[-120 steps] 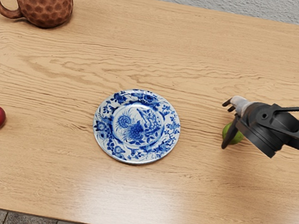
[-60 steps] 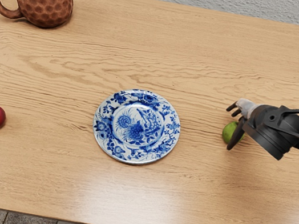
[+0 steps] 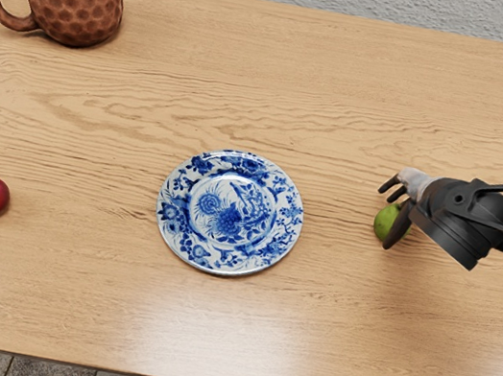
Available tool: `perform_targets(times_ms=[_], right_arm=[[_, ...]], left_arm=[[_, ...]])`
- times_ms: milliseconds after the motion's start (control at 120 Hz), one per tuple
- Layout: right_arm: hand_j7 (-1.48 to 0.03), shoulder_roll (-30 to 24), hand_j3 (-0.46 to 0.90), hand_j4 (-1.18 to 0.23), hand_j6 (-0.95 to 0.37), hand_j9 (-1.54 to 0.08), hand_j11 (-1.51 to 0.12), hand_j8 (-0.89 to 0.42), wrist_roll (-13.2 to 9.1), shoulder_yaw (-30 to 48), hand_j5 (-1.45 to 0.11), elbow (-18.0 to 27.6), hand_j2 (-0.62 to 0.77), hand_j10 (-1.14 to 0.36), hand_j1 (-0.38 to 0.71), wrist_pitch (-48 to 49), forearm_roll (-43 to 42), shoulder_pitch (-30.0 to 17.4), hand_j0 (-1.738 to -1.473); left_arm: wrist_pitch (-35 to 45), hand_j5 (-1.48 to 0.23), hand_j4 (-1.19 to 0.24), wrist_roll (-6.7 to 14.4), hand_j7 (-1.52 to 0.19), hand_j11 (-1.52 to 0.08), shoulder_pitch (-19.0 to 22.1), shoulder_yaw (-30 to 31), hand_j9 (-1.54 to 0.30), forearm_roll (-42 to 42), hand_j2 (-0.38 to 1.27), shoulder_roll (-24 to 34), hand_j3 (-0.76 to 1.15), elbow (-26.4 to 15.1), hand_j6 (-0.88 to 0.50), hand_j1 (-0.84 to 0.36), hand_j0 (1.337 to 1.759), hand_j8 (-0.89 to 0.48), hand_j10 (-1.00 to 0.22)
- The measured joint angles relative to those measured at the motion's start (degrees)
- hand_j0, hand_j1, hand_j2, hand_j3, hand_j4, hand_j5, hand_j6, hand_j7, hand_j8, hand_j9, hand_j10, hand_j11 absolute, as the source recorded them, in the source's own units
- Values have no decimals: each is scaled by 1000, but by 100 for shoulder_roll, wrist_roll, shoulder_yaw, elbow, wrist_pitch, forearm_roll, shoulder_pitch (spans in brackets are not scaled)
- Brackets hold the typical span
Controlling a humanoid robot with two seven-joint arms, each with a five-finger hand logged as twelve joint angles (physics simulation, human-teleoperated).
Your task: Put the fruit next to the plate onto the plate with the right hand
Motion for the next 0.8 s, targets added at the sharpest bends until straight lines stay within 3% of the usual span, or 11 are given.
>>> perform_targets(times_ms=[308, 383, 400, 467, 550, 625, 800], right_arm=[[-419, -63, 0, -323, -323, -419, -419, -323, 0, -76, -419, 39, -63, -323, 37, 4, 1, -11, -1658], [-572, -86, 0, -441, -441, -572, -572, -441, 0, -65, -572, 41, -87, -441, 178, 21, 1, -15, -1658], [-616, -100, 0, -474, -475, -617, -617, -474, 0, -50, -617, 41, -74, -474, 211, 53, 6, -19, -1658], [-761, -227, 0, -558, -406, -765, -765, -401, -4, 207, -760, 41, 12, -584, 275, 285, 44, -130, -1655], [-886, -401, 0, -556, -369, -900, -899, -382, -6, 502, -889, 42, 172, -674, 303, 518, 87, -282, -1652], [-962, -519, 1, -640, -381, -985, -986, -401, -2, 639, -978, 38, 330, -726, 306, 624, 113, -348, -1652], [-1061, -679, 2, -587, -312, -1116, -1120, -330, -2, 1217, -1131, -12, 397, -785, 345, 904, 164, -517, -1655]], left_arm=[[0, -3, -2, 0, -3, -3, 0, 0, -3, 1, 0, 0, 0, 0, -2, 346, 1658, -2, -2], [0, -3, -2, 0, -3, -3, 0, 0, -3, 1, 0, 0, 0, 0, -2, 346, 1658, -2, -2], [0, -3, -2, 0, -3, -3, 0, 0, -3, 1, 0, 0, 0, 0, -2, 346, 1658, -2, -2], [0, -3, -2, 0, -3, -3, 0, 0, -3, 1, 0, 0, 0, 0, -2, 346, 1658, -2, -2], [0, -3, -2, 0, -3, -3, 0, -1, -3, 1, 0, 0, 0, 0, -2, 346, 1658, -2, -2], [0, -3, -2, 0, -3, -3, 0, -1, -3, 1, 1, 0, 0, 0, -2, 346, 1658, -2, -2], [0, -3, -2, 0, -3, -3, 0, -1, -3, 1, 1, 0, 0, 0, -2, 346, 1658, -2, -2]])
